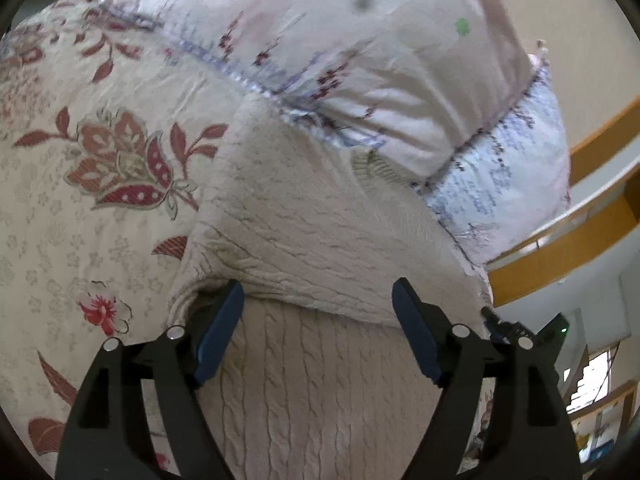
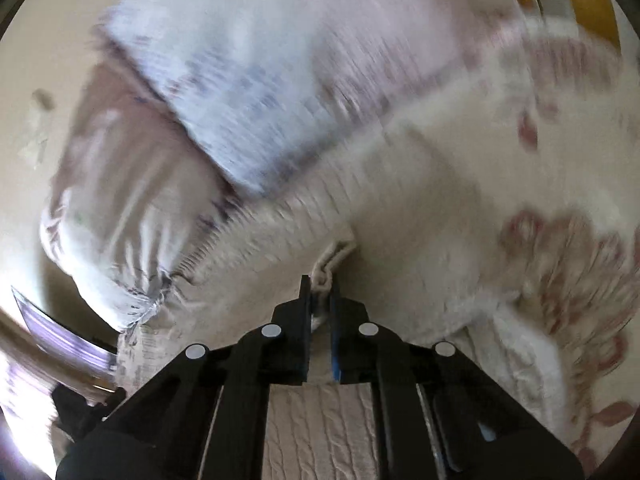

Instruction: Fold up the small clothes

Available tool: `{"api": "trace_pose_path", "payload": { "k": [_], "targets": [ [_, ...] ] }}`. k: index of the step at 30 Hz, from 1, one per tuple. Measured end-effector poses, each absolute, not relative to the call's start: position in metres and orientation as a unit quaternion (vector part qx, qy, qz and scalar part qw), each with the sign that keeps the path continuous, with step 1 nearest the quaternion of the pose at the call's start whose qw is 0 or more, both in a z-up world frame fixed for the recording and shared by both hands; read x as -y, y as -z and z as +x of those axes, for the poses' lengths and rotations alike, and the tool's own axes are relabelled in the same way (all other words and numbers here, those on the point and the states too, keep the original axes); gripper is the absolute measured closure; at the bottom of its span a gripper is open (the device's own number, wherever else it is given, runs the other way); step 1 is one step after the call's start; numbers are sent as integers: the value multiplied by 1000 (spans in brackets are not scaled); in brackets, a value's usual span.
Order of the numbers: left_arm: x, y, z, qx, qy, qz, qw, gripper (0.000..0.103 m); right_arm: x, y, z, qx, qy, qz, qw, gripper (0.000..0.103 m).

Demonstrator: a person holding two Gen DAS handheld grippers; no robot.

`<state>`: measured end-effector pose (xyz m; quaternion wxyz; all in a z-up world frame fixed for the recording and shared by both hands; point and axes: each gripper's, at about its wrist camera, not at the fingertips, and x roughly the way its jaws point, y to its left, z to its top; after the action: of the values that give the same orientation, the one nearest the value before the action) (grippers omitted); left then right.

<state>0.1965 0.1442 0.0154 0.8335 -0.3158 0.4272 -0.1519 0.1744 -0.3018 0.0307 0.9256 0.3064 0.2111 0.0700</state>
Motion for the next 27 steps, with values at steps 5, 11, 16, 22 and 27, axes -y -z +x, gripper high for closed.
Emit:
{"api": "trace_pose_path", "payload": {
  "k": [5,11,16,22,27],
  "targets": [
    [-149,-31,181,-409,154,-276,856,27,307,-23,171,-218,-24,285,933,95],
    [-156,-30,163,-419,156,-254,858,27,312,-10,177,-263,-25,295,918,76],
    [-168,-24,146,-424,161,-260,852,27,324,-18,144,-239,-48,288,926,55],
    [-176,-11,121,-438,181,-274,837,32,353,-2,108,-260,-65,306,914,55],
    [-170,-4,101,-446,197,-272,830,37,370,20,80,-282,-56,318,904,55]
  ]
}}
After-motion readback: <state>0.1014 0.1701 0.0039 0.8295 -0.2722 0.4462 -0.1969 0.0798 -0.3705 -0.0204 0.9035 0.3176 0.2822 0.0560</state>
